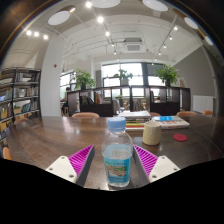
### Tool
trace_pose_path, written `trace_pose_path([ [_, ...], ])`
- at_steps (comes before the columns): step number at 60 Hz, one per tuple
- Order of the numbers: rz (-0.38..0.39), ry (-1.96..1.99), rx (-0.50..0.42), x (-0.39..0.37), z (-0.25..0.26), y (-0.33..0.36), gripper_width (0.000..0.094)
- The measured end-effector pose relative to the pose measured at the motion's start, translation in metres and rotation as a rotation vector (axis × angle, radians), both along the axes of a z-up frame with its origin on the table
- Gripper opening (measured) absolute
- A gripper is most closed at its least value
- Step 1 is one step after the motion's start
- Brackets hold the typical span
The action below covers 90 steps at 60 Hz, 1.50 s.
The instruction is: Pour water
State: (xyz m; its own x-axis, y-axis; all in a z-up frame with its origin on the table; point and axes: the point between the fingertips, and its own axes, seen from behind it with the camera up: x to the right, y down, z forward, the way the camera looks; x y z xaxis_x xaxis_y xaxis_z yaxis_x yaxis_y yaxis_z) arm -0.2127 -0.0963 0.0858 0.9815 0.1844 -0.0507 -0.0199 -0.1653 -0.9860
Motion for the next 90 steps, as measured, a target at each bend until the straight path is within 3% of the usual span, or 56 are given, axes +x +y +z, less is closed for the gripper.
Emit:
trace_pose_path([
  [8,-0.024,-0.017,-0.04,0.006,-0.017,0.014,0.0635],
  [13,-0.038,-0.026,0.016,0.008,-0.007,0.018,0.0463],
  [27,-0.034,-0.044,0.022,0.007,-0.009,0.019,0.0298],
  [44,-0.046,0.043,0.004,-0.008,-0.003,0.042,0.0298],
  [56,0.004,0.39,-0.055,-0.05,0.025,0.11,0.0299],
  [63,-0.011,0.674,-0.086,-0.049,0.052,0.145,0.03],
  [80,-0.043,1.463,-0.004,0.02,0.114,0.203,0.0313],
  [90,-0.081,1.783,0.035,0.059,0.117,0.224,0.0318],
])
